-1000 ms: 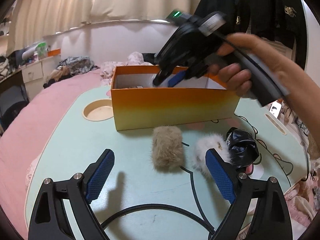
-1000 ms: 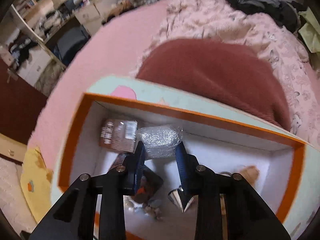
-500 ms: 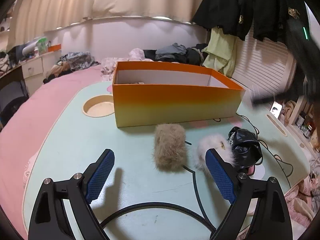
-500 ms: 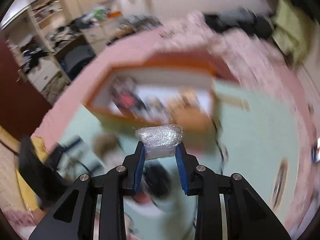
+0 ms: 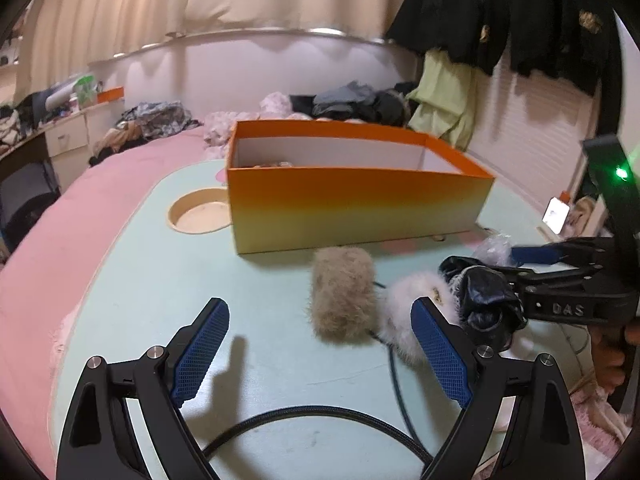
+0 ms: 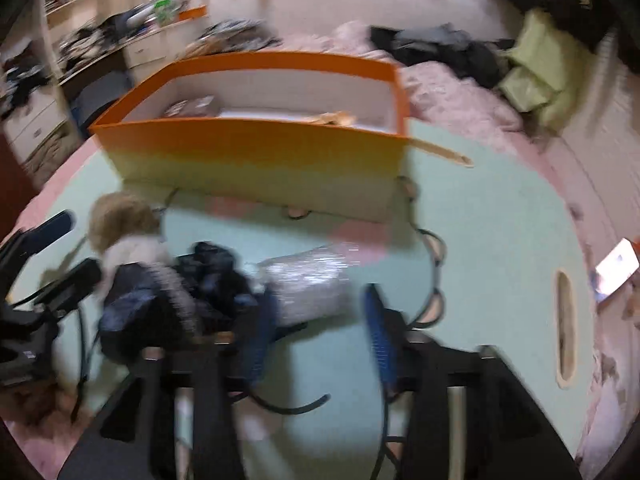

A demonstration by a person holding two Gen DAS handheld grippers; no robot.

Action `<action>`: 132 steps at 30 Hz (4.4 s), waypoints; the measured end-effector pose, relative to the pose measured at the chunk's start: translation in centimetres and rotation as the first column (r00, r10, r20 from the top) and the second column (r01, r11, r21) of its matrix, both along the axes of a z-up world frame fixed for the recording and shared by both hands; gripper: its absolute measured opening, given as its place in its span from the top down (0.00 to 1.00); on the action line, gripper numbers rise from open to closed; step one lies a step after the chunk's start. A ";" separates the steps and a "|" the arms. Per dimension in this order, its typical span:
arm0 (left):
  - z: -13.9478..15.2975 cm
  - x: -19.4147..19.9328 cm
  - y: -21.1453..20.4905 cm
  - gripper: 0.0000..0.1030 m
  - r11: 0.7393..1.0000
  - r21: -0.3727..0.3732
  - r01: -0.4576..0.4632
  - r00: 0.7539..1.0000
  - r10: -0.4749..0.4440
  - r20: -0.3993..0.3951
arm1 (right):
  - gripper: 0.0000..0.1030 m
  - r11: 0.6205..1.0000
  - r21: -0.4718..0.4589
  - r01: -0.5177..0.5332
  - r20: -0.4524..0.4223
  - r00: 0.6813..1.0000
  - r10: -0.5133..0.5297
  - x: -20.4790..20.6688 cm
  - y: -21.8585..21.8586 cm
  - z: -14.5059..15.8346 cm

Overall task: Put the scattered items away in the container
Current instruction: 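Grasp the clear plastic bag in the box with the right tool, set it down, then grasp the silver cone in the box with the left tool, set it down, then lift the figurine keychain out with the right tool while the left tool grasps the red pouch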

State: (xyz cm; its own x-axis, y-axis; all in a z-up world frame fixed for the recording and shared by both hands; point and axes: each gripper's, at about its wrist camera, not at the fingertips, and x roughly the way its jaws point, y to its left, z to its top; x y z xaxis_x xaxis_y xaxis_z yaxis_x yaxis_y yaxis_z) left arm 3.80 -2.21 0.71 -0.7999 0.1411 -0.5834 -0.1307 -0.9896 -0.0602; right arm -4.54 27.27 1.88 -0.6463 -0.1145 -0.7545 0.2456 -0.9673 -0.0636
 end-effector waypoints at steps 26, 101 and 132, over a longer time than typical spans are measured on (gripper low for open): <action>2.9 -18.7 7.1 0.68 0.992 0.062 0.107 0.852 -0.124 0.508 | 0.28 0.931 -0.363 -0.044 -0.046 0.998 0.029 1.8 3.3 0.6; 0.0 -1.3 1.1 0.26 0.998 0.048 -0.037 0.999 0.037 -0.004 | 0.47 0.972 0.234 -0.019 0.455 0.885 -0.092 -18.1 -8.3 0.9; 0.7 -8.3 -2.6 0.25 0.988 0.106 -0.110 0.961 0.078 0.264 | 0.67 0.926 -0.352 -0.137 0.287 0.926 0.246 -2.5 -1.9 2.2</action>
State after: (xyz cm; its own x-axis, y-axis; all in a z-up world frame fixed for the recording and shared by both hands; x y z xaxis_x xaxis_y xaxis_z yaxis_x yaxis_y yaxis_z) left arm -4.46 -4.81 1.40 -0.6369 0.1529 -0.7557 -0.0019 -0.9804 -0.1968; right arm -7.07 25.39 4.04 -0.3168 -0.4808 -0.8176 0.3824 -0.8536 0.3538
